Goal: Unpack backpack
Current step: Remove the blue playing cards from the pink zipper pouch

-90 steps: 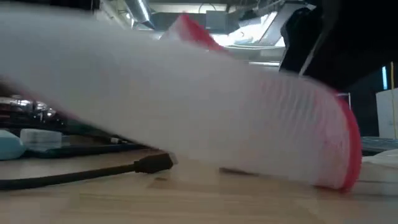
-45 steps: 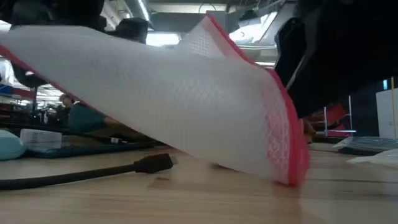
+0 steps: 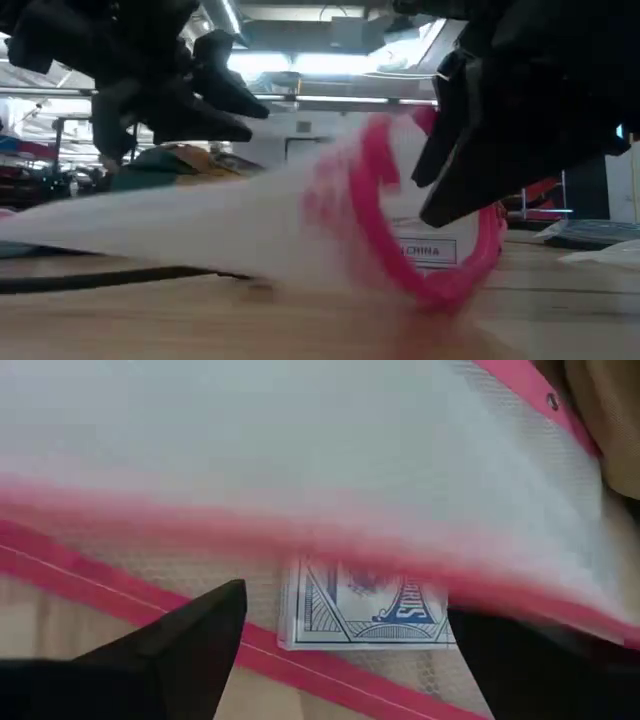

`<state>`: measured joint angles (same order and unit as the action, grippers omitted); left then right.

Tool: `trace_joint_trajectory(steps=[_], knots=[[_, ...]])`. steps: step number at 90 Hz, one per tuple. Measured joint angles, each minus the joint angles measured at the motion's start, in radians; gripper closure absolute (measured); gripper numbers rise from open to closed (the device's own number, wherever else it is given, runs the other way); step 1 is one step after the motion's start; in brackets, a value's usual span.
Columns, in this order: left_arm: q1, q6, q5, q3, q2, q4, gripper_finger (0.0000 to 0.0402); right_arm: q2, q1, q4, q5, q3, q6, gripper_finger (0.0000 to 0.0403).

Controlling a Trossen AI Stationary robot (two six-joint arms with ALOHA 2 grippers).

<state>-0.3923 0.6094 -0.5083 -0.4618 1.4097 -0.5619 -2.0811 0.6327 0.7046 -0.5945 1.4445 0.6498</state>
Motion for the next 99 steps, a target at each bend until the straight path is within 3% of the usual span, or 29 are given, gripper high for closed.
trace_joint_trajectory(steps=[36, 49, 67, 80, 99], knots=[[-0.306, -0.187, 0.193, -0.035, 0.029, -0.008, 0.0194, 0.000, -0.009, -0.001, -0.042, 0.000, 0.001, 0.0072], [-0.375, -0.227, 0.149, -0.037, 0.131, -0.095, 0.0194, 0.000, -0.027, -0.001, -0.052, 0.000, 0.002, 0.0072], [-0.386, -0.221, 0.061, -0.119, 0.338, -0.194, 0.0194, 0.000, -0.067, -0.001, -0.051, 0.000, 0.001, 0.0072], [-0.383, -0.178, -0.084, -0.230, 0.457, -0.204, 0.0194, 0.000, -0.080, -0.004, -0.049, 0.000, -0.004, 0.0072], [-0.361, -0.158, -0.101, -0.389, 0.575, -0.100, 0.0194, 0.000, -0.084, -0.006, -0.042, 0.000, -0.024, 0.0072]])
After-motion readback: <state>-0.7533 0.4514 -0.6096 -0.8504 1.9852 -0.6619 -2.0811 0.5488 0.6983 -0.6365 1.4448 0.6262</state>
